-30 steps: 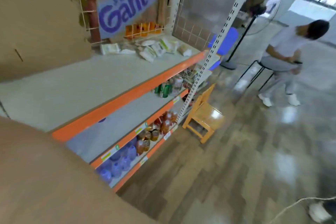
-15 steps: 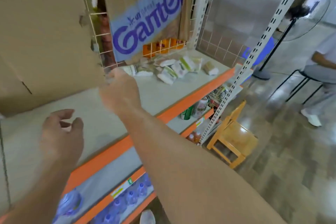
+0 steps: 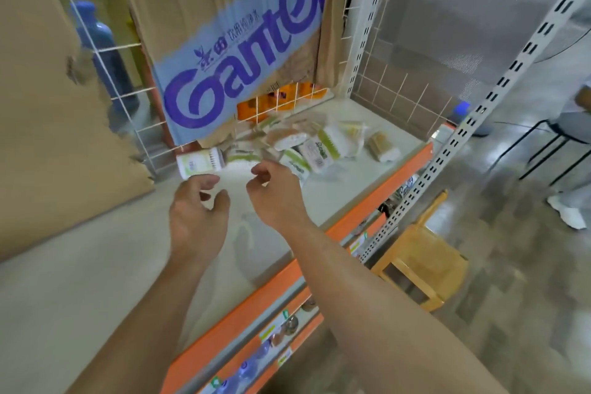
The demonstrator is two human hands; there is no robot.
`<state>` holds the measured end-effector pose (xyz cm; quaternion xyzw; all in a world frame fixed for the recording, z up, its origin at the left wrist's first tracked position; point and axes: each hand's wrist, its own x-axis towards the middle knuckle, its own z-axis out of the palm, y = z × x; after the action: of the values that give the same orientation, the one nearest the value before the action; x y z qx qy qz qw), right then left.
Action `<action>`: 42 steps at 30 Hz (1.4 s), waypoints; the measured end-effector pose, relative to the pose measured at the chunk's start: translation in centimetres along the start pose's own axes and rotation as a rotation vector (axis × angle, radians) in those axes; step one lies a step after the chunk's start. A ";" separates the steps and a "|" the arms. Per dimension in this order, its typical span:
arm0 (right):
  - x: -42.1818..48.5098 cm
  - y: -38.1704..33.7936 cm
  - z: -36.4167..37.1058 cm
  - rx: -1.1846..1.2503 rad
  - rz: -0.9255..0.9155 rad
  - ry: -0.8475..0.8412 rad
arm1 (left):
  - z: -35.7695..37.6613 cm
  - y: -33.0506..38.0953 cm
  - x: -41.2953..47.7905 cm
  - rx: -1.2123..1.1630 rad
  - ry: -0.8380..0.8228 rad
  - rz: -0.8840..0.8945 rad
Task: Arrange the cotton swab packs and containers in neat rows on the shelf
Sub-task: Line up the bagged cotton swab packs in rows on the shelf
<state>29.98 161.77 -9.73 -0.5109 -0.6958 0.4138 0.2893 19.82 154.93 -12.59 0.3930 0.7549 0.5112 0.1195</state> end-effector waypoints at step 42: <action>7.3 10.0 -9.0 0.026 -0.073 0.114 | 9.1 2.2 -1.5 -0.466 0.077 -0.634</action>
<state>39.89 172.60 -14.19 -0.5039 -0.6909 0.3823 0.3501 27.18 160.43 -15.11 0.0831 0.7065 0.6210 0.3291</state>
